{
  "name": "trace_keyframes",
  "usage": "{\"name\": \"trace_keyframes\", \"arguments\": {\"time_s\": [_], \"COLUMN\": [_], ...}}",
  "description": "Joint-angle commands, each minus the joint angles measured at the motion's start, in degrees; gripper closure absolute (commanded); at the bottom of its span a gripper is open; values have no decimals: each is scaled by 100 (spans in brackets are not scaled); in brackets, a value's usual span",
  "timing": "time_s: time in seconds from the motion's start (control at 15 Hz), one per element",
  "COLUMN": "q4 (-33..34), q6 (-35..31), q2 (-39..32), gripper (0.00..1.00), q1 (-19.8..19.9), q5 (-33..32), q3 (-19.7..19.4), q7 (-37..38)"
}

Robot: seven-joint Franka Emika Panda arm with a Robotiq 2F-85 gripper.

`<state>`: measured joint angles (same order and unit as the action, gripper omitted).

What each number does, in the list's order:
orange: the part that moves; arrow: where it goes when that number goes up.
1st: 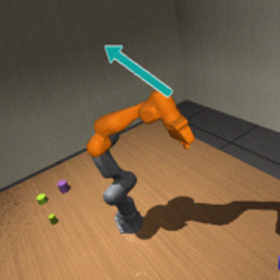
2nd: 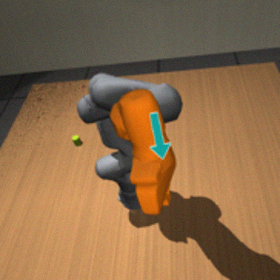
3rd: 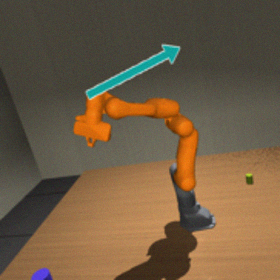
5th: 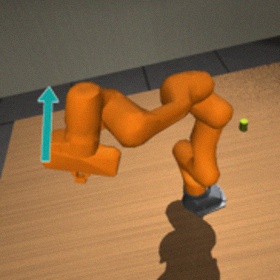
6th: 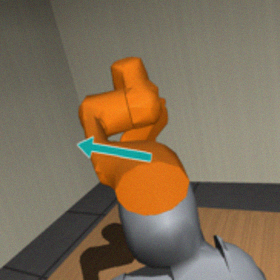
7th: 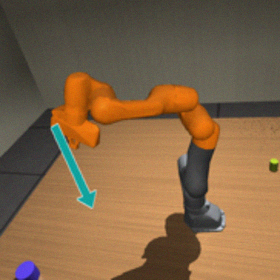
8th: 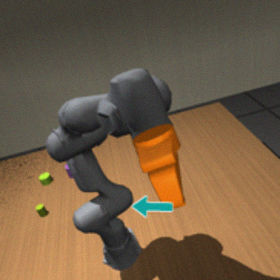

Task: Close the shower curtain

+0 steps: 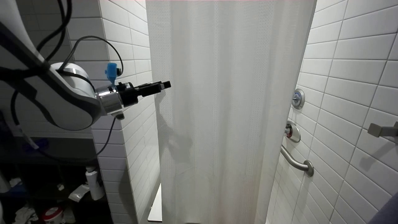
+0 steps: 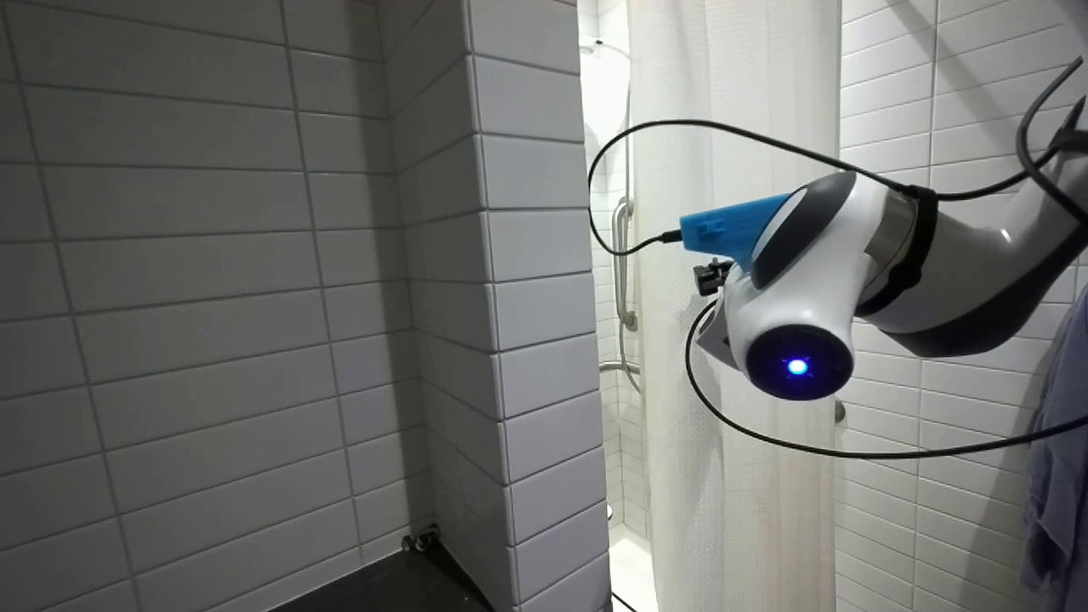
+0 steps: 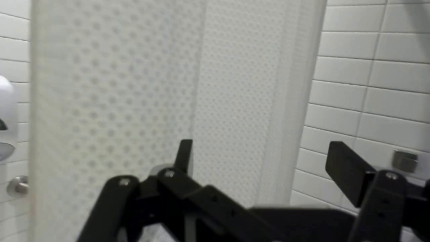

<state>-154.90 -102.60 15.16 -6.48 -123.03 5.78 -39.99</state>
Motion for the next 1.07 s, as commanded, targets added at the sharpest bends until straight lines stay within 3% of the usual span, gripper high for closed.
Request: {"name": "trace_keyframes", "arguments": {"time_s": [0.0, 0.4, 0.47, 0.6, 0.8, 1.0], "q4": [-188, -392, -424, -443, -382, -275], "q6": [40, 440, 594, 868, 1006, 925], "q2": [53, 17, 46, -20, -73, -63], "gripper": [0, 0, 0, 0, 0, 0], "q1": [0, 121, 151, -6, 58, 33], "q5": [-1074, -3041, -2698, -2642, -2503, -1938], "q3": [126, 130, 523, 333, 214, 122], "q7": [554, 1883, 1932, 2238, 2637, 2791]}}
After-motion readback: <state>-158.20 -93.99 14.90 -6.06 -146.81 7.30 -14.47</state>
